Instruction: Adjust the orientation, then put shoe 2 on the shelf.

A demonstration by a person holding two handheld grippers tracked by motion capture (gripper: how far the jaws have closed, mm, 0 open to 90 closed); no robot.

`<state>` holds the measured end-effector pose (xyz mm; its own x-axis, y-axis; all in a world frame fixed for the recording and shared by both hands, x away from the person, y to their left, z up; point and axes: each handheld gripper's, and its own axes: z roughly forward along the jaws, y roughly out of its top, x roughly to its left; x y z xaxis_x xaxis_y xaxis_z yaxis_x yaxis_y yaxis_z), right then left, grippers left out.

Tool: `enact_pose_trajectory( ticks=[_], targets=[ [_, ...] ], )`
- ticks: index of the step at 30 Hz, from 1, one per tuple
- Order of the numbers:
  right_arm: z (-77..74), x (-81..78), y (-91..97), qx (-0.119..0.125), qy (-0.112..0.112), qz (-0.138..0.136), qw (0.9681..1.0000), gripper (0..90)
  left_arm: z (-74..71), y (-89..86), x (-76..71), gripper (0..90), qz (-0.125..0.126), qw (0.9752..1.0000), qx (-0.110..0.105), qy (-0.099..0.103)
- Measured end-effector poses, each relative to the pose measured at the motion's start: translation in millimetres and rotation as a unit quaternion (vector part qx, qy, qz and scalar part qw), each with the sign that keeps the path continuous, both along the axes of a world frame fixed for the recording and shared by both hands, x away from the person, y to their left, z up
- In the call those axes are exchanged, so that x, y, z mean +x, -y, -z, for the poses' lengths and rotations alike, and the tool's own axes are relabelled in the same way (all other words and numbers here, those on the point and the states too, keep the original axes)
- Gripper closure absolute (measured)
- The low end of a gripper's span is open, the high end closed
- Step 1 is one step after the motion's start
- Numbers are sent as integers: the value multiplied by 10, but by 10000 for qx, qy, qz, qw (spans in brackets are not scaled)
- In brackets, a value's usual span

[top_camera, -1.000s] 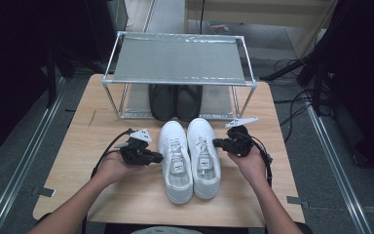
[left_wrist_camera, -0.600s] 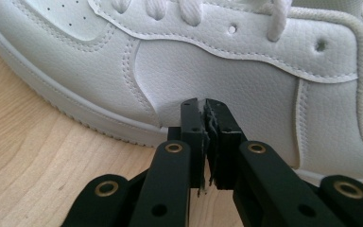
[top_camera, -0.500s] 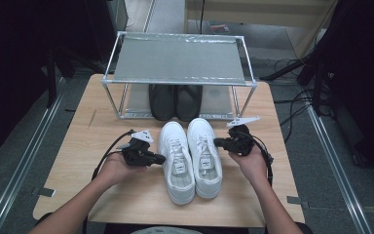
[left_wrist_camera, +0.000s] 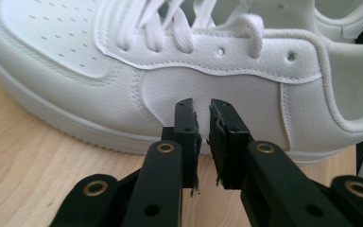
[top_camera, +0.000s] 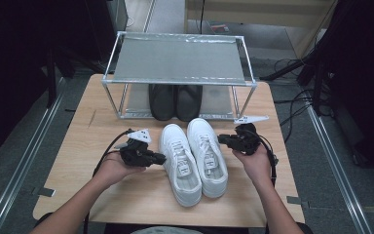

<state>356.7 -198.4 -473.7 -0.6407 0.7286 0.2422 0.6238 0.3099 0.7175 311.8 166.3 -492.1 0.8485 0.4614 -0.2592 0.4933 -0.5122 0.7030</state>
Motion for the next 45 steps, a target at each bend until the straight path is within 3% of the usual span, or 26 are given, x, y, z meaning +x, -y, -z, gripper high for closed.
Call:
enact_pose_trajectory(
  ticks=[8,16,30,45],
  targets=[
    [-92,-101,39,187,207,21,9996,762,-35,-143,36,712,-221,9997,-94,-23],
    [-129,-163,-25,233,284,-42,9993,721,-49,-157,39,602,-260,9995,-175,-56],
    [-230,-316,-183,297,500,-233,9980,652,-41,-249,81,475,-495,9987,-64,34],
    [-223,-533,-445,375,449,-511,9970,547,-50,-315,119,423,-628,9980,-72,90]
  ],
)
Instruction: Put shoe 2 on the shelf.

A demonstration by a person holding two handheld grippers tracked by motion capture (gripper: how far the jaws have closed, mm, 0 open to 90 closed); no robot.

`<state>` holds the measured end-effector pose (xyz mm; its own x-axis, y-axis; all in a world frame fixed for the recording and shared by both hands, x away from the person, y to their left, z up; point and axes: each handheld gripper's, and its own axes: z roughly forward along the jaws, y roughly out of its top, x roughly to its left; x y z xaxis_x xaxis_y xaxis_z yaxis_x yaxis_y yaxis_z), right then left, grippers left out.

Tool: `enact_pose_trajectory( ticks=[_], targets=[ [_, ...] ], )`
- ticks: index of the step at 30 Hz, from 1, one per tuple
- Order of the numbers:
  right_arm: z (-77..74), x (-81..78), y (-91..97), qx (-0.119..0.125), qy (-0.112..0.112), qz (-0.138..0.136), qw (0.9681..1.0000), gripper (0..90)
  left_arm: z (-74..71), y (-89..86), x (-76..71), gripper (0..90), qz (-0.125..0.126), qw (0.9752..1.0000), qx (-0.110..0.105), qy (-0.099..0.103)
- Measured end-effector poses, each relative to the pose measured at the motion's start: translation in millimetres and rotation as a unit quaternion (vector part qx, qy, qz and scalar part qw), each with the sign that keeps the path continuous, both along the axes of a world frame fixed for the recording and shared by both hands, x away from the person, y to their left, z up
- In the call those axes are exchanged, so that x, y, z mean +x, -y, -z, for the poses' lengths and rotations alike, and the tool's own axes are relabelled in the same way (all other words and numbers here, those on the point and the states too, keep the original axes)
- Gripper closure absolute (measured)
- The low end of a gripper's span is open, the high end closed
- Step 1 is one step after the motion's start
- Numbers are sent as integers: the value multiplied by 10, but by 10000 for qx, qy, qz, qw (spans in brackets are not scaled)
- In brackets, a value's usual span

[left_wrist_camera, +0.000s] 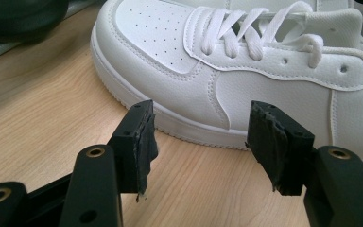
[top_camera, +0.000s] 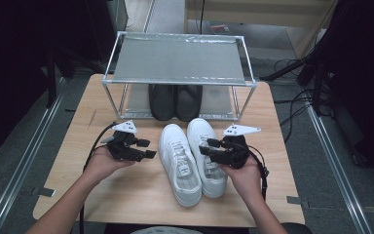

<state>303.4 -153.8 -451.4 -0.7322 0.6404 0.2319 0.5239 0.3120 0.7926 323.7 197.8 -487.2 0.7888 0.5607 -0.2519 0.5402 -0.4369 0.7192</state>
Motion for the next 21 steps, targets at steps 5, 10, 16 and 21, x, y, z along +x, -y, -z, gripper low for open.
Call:
enact_pose_trajectory(
  ticks=[5,10,16,21],
  targets=[
    [27,-76,-93,-111,35,-33,9999,519,-9,-13,17,418,-9,10000,6,13],
    [48,-134,-158,-206,112,110,9997,438,-19,-22,28,413,15,10000,-12,23],
    [90,-199,-229,-360,158,301,9988,378,-18,-28,48,404,4,10000,-30,43],
    [98,-249,-254,-413,174,415,9981,373,-5,-22,64,403,4,10000,-41,47]
  ],
)
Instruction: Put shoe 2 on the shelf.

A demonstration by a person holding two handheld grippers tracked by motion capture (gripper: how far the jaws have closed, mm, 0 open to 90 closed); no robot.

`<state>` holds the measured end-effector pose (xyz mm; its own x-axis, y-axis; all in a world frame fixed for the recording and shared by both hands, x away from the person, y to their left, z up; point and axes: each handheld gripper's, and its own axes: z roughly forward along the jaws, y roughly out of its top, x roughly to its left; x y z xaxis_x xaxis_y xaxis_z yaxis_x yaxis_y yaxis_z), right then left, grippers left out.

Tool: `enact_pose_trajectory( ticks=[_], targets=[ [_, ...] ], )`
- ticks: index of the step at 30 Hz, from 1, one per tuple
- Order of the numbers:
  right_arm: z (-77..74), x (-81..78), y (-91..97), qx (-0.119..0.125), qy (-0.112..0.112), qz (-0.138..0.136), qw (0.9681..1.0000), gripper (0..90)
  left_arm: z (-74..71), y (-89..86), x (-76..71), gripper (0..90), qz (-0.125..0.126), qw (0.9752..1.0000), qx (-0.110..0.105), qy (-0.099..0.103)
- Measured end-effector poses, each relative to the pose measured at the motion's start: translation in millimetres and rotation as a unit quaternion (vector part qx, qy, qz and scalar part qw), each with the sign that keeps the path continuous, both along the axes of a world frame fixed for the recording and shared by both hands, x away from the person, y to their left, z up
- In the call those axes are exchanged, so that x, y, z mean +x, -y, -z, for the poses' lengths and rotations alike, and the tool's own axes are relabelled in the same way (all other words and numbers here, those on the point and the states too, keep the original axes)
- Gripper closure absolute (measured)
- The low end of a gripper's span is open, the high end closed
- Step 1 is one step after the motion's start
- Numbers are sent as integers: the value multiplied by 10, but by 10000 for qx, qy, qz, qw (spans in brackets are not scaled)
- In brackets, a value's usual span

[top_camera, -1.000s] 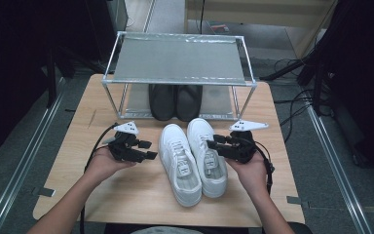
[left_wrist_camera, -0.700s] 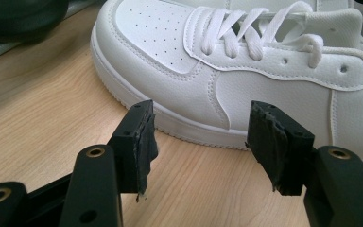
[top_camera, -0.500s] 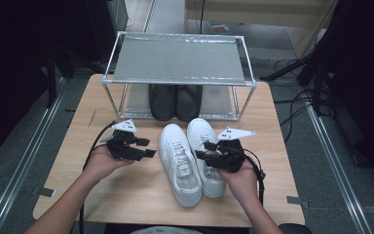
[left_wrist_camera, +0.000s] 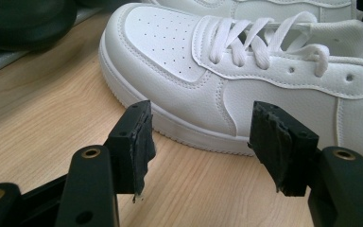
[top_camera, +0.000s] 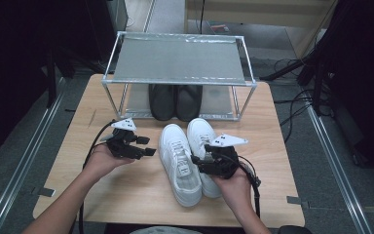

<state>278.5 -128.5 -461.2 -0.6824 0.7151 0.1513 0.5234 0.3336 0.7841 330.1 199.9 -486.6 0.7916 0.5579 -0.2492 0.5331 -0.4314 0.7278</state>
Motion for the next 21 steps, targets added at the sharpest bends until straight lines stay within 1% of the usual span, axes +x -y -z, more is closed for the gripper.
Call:
enact_pose_trajectory(
  ticks=[3,7,10,12,14,17,20,21],
  targets=[
    [0,-28,-6,82,-77,49,9999,347,1,4,4,403,-2,10000,-20,9],
    [6,-87,-54,-22,-18,124,9999,319,4,4,10,403,-9,10000,-32,2],
    [27,-98,-74,-55,34,207,9998,338,11,-1,19,403,-4,10000,-70,-15],
    [38,-76,-63,4,-38,255,9997,345,16,-20,35,404,-51,9999,-103,-70],
    [48,-62,-57,63,-157,275,9995,342,18,-45,45,404,-113,9998,-125,-72],
    [56,-82,-88,-71,-117,306,9994,343,19,-76,58,404,-179,9997,-168,-82],
    [80,-76,-138,-255,-193,222,9992,365,23,-85,68,404,-192,9996,-162,-100],
    [85,-75,-153,-307,-200,245,9990,378,27,-86,71,404,-192,9996,-160,-114]
  ],
)
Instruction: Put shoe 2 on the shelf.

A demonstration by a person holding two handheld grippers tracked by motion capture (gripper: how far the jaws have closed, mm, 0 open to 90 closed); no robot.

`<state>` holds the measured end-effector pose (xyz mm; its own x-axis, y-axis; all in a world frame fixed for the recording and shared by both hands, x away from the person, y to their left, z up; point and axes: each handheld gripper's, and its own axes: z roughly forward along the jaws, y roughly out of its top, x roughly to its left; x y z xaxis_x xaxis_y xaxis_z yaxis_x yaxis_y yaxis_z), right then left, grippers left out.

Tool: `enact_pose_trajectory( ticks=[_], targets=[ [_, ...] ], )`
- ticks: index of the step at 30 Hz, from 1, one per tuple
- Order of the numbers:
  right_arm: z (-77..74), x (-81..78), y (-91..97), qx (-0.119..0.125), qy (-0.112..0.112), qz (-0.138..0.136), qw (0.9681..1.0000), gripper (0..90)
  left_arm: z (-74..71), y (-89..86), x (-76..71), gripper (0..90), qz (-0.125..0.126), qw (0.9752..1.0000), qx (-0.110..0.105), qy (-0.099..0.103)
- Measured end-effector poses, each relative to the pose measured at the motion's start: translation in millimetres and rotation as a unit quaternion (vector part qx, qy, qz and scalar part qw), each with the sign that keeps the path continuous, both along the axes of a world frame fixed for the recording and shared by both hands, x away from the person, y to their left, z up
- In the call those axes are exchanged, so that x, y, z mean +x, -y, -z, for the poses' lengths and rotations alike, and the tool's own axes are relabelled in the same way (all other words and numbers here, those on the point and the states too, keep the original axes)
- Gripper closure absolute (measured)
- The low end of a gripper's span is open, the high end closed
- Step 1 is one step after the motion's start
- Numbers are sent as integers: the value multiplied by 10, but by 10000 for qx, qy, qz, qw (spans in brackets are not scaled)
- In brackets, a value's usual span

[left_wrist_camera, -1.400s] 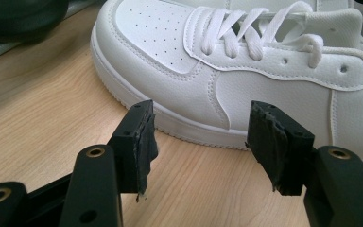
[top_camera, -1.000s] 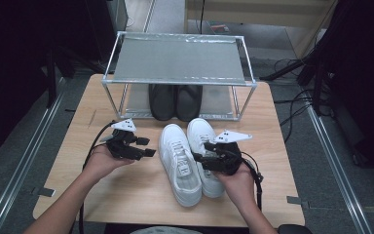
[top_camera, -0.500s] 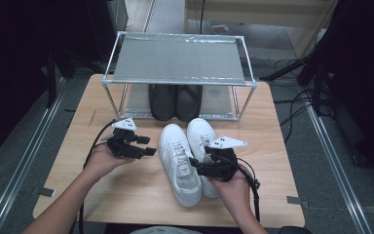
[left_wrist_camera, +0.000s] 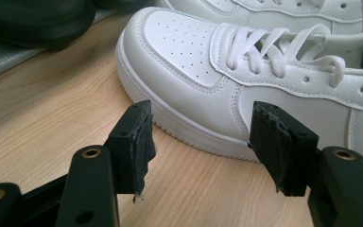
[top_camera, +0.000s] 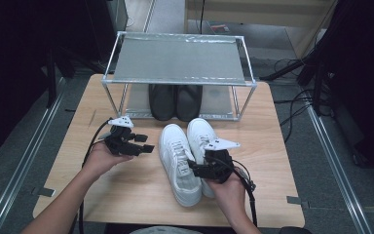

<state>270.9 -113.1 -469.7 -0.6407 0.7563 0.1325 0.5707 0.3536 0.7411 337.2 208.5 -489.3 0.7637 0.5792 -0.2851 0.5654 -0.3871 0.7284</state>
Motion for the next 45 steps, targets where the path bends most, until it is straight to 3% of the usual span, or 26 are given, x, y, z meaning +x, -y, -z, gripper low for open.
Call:
enact_pose_trajectory(
  ticks=[5,9,15,18,28,33,39,45],
  targets=[
    [23,47,3,31,-182,-106,9998,442,6,-4,6,405,-25,10000,12,-9],
    [24,44,-11,-97,-93,-207,9997,504,-4,-22,9,406,-68,10000,-16,54],
    [7,54,23,-61,-138,-249,9996,673,-20,-72,21,409,-175,9997,-137,121],
    [-3,60,46,17,-236,-220,9995,717,-46,-83,33,411,-171,9997,-9,150],
    [-56,103,165,147,-389,-81,9991,768,-78,-153,32,412,-238,9994,-118,237],
    [-126,70,222,-10,-297,-160,9994,774,-91,-181,23,412,-274,9992,-148,261],
    [-265,23,356,-20,-353,-469,9983,775,-94,-230,13,412,-346,9989,-123,297],
    [-371,65,421,-70,-93,-1185,9929,774,-107,-335,-8,411,-494,9981,-144,349]
  ],
)
